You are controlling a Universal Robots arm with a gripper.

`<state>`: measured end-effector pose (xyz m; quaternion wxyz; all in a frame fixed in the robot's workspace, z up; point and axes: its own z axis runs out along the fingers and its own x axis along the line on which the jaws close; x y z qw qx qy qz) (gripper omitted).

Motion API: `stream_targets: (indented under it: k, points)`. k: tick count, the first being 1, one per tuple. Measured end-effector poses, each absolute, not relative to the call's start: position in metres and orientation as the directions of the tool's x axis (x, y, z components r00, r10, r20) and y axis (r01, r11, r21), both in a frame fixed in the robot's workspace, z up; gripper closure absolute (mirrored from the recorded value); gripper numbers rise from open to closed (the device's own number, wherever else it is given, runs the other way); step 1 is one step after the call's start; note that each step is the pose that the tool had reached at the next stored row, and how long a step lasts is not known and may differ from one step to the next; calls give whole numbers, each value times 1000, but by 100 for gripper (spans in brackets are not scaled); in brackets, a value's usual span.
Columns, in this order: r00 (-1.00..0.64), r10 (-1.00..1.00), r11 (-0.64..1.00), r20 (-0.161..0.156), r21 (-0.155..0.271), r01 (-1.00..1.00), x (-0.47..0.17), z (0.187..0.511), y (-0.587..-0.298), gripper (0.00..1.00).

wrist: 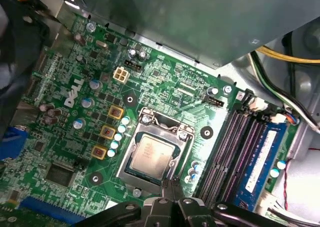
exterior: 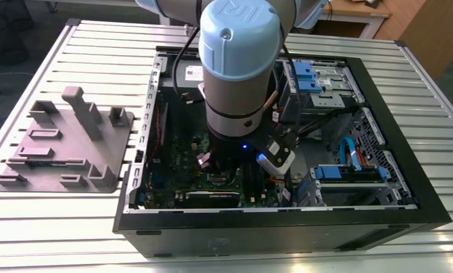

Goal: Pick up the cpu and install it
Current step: 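Install the first cpu locking lever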

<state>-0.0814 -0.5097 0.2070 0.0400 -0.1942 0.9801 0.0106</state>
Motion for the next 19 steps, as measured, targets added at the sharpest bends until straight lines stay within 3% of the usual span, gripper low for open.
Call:
stream_targets:
  k: [19]
  points:
    - [-930,-358,933,-86,4,-360,-99,217,-503,89]
